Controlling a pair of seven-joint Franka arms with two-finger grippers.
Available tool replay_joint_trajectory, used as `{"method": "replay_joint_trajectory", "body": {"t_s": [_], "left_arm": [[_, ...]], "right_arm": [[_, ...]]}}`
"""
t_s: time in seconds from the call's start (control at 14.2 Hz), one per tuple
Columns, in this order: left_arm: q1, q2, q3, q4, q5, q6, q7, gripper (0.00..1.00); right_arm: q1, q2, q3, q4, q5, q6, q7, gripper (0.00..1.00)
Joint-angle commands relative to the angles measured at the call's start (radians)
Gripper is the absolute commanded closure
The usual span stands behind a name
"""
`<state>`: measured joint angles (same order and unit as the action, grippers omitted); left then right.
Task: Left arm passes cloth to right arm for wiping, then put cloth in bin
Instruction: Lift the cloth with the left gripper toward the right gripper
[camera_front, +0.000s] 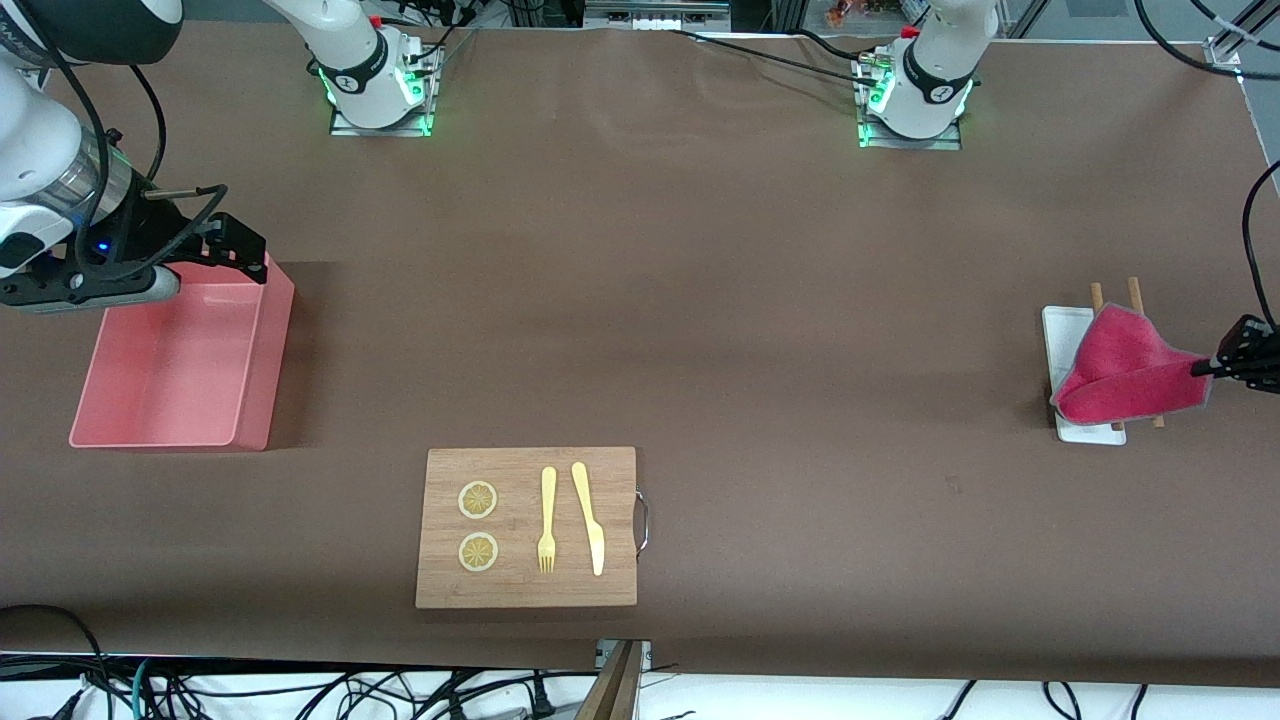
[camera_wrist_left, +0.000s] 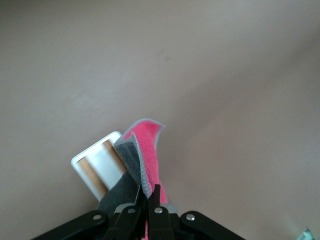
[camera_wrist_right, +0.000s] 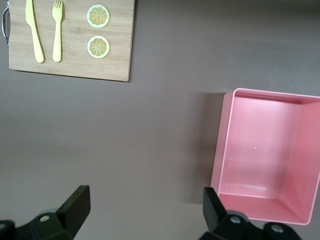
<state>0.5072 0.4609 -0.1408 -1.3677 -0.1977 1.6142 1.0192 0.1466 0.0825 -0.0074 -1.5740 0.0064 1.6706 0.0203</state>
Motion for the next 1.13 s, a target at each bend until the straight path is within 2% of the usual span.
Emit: {"method": "replay_joint_trajectory", "body": {"t_s": [0.0,0.14,0.35,0.42,0.63,0.85,1.06], "left_arm": [[-0.094,-0.077,0.007,-0.019,0.024,-0.071,-0.140,1.00],[-0.172,-0.109,0.007,-0.017,0.018,-0.118,-0.261,1.00],[-0.306,-0.168,-0.005,-0.017,0.009,-0.158,-0.457,1.00],[-0.332,-0.177,-0.031,-0.017,0.008,-0.158,-0.511,1.00],[-0.342,-0.180,-0.181,-0.017,-0.034,-0.154,-0.758,1.00],[-0.352,-0.171,-0.314,-0.017,-0.117,-0.123,-0.818,1.00],[-0.384,-0.143,-0.356,-0.017,-0.182,-0.034,-0.817,1.00]], "right_arm": [[-0.002,0.011,-0.002,0.015,0.015,-0.017,-0.017,0.00],[0.010,0.058,0.009,0.021,0.015,-0.018,-0.025,0.00],[0.043,0.063,0.012,0.017,0.017,-0.028,-0.010,0.00],[0.060,0.065,0.012,0.015,0.018,-0.037,-0.010,0.00],[0.151,0.117,0.015,0.040,0.007,-0.052,-0.022,0.00],[0.227,0.141,0.021,0.034,0.012,-0.060,-0.022,0.00],[0.267,0.151,0.049,0.038,0.020,-0.072,-0.112,0.00]]}}
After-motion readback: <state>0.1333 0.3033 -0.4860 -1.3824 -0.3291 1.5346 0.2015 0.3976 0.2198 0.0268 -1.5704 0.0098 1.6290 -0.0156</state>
